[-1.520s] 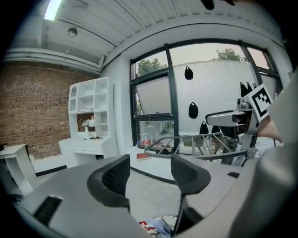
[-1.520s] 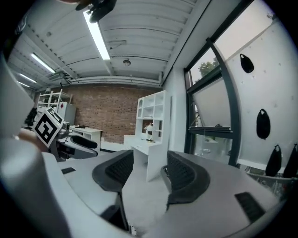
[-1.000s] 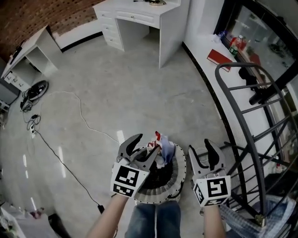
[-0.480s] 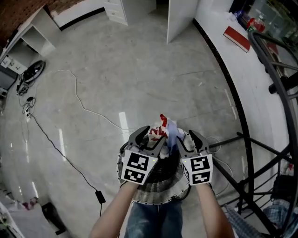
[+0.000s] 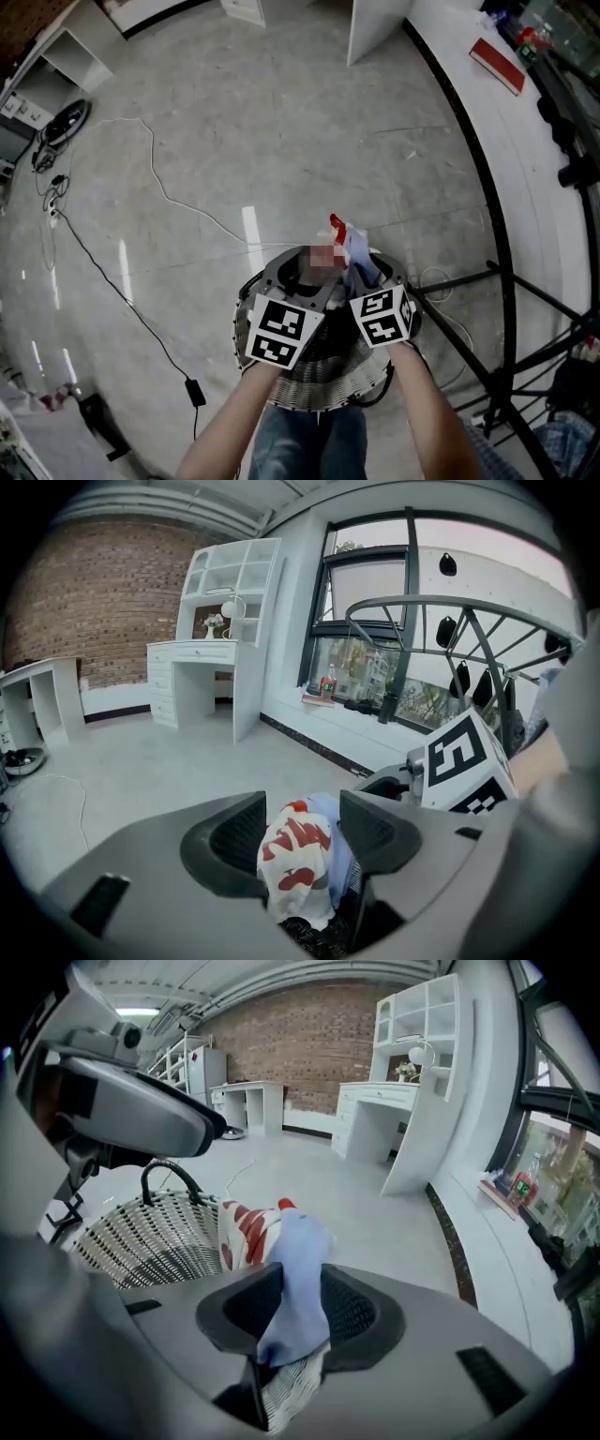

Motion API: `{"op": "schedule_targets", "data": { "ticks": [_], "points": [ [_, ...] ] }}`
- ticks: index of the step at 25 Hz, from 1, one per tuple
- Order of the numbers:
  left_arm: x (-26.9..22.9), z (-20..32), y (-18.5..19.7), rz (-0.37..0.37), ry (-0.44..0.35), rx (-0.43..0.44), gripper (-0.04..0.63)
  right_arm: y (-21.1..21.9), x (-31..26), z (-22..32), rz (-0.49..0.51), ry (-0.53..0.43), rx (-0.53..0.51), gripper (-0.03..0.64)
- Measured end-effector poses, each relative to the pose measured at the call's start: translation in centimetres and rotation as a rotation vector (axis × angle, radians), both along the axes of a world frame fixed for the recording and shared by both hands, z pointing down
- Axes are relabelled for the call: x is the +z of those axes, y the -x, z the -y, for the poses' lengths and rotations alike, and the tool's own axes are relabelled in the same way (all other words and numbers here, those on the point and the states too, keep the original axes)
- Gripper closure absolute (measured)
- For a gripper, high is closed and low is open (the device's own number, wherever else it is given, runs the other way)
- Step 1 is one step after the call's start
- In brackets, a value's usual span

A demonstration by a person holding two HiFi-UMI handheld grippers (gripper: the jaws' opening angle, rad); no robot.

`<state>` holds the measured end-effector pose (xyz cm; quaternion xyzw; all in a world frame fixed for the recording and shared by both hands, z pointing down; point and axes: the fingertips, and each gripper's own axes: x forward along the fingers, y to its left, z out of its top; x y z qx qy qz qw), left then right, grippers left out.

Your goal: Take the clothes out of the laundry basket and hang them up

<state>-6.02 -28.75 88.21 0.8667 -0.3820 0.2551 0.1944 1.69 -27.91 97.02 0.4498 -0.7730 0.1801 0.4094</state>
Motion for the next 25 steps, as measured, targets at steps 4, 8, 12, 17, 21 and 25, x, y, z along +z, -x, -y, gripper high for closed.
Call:
{"op": "schedule_targets", "data": {
  "ticks": [4, 8, 12, 17, 21, 25],
  "points": [
    [0.1, -0.5, 0.3, 0.002, 0.011, 0.002, 0.344, -0.2, -0.1, -0.2, -0.015, -0.004, -0.005, 0.583],
    [-0.3, -0.9, 0.7, 0.004, 0.017, -0.004, 0.345, -0.1, -2.6, -0.8, 0.075, -0.025, 0.03, 0.591],
    [-2.3, -1.3, 0.9, 0.004, 0.017, 0.004, 0.345, -0.6, -7.5, -1.6, 0.144, -0.066, 0.06, 0.592],
    [-7.0, -2.1, 1.2, -0.007, 0.0, 0.019, 0.345, -0.9, -15.9, -2.7, 0.198, -0.14, 0.073, 0.592],
    [-11.4, -3.5, 1.6, -0.011, -0.012, 0.051, 0.345, -0.8, -23.5, -3.9, 0.204, -0.205, 0.054, 0.592],
    [-15.9, -4.9, 1.9, -0.013, -0.017, 0.084, 0.345, -0.6, -32.3, -4.8, 0.178, -0.279, 0.014, 0.592]
  ]
}}
